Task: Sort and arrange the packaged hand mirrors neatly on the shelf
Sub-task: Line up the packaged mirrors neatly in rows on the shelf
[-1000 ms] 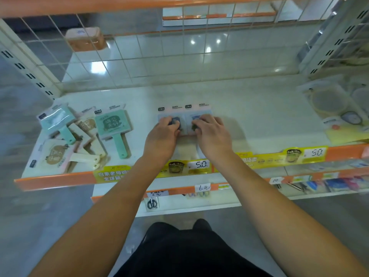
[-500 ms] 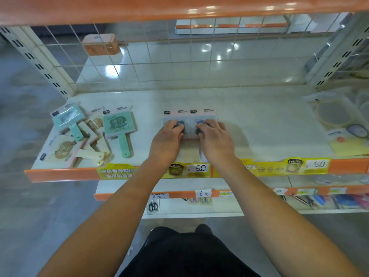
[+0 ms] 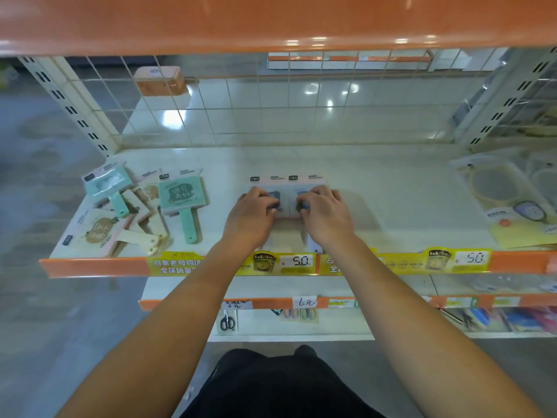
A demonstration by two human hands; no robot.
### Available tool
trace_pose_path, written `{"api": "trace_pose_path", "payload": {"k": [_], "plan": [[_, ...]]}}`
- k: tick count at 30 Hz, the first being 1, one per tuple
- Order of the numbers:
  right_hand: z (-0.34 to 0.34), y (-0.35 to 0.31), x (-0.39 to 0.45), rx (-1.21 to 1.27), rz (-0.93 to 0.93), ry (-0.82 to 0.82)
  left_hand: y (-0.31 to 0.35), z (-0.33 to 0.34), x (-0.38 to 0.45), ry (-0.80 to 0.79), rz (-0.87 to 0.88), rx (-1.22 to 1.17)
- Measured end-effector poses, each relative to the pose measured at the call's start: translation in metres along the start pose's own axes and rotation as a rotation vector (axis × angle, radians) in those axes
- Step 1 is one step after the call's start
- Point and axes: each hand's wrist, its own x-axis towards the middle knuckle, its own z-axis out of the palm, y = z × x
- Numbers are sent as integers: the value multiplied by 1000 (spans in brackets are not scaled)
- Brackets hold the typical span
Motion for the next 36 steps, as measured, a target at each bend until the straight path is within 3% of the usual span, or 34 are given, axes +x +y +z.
{"api": "trace_pose_path", "payload": {"k": [3,7,12,21,29,36], "plan": [[-6,-7,3,-31,24,-27,-10,-7,-9,-6,37,-1],[-4,-31,2,-35,69,73,-33,-24,-32,122,18,52],[13,-90,-1,108,-29,75,-77,-54,-49,250,-65,118],[67,-182,6,107,-120,-16,-155,-104,-60,265,-184,150],[103,-227,22,-10,-75,-33,-199,-121,-63,244,-134,142],[119,-241,25,-61,-11,45,-224,-130,-56,226,-73,123]]}}
